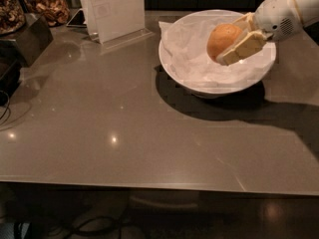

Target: Pick orange from white bowl

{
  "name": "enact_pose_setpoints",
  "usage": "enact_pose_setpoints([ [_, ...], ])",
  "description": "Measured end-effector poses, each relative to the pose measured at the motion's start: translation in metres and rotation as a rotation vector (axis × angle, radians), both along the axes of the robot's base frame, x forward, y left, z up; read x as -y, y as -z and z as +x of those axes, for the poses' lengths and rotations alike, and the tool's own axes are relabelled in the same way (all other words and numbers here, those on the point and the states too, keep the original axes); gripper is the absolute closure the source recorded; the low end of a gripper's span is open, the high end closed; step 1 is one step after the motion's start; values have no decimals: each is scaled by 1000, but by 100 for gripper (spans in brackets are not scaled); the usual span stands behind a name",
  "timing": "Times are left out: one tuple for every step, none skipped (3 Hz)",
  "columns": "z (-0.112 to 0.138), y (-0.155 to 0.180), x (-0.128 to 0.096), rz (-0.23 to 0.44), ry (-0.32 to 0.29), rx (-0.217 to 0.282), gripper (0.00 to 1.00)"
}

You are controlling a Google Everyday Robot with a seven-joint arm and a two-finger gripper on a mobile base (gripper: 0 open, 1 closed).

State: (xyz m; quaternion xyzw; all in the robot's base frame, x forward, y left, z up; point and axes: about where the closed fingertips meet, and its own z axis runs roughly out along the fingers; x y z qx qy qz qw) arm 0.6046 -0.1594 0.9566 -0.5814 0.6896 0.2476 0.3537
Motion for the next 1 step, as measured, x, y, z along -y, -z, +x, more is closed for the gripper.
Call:
enact_pose_setpoints([
  [-1, -1, 1, 0, 3, 1, 100],
])
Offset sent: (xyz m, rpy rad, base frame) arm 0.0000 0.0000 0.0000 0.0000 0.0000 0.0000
